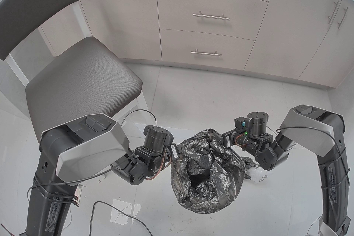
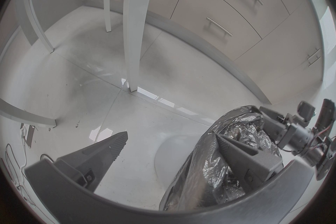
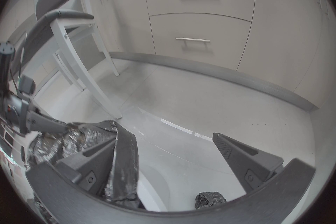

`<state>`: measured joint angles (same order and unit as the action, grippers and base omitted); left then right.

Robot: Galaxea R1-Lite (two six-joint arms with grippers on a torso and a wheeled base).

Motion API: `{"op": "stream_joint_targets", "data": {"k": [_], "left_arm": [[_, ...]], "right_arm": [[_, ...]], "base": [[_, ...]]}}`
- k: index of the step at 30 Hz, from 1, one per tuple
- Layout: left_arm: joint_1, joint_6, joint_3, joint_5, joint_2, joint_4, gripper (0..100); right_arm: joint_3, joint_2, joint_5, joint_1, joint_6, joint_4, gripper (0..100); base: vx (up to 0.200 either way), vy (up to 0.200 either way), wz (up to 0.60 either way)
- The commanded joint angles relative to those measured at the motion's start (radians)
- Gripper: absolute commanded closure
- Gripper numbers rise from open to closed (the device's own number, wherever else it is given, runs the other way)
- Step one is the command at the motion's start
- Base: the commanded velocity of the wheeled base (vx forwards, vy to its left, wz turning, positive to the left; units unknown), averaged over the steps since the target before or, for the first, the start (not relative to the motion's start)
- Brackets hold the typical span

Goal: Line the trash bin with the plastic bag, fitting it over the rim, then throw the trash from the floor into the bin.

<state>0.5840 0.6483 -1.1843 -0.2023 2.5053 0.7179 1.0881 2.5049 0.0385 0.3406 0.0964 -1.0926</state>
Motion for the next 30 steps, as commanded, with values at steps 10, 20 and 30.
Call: {"op": "stream_joint_targets", "data": {"k": [10, 20, 30], "left_arm": [[0.000, 0.001, 0.002, 0.000, 0.001, 0.002, 0], [0.000, 0.001, 0.003, 0.000, 0.001, 0.002, 0], [0.000, 0.001, 0.003, 0.000, 0.001, 0.002, 0]], "right_arm": [[-0.356, -0.274, -0.017, 0.032, -0.080, -0.063, 0], [-0.593, -0.146, -0.012, 0.003, -0.078, -0.362, 0], [-0.614, -0.055, -0.006, -0.011, -0.098, -0.475, 0]], "base": [[0.000, 0.000, 0.00], [0.000, 0.000, 0.00], [0.000, 0.000, 0.00]]}}
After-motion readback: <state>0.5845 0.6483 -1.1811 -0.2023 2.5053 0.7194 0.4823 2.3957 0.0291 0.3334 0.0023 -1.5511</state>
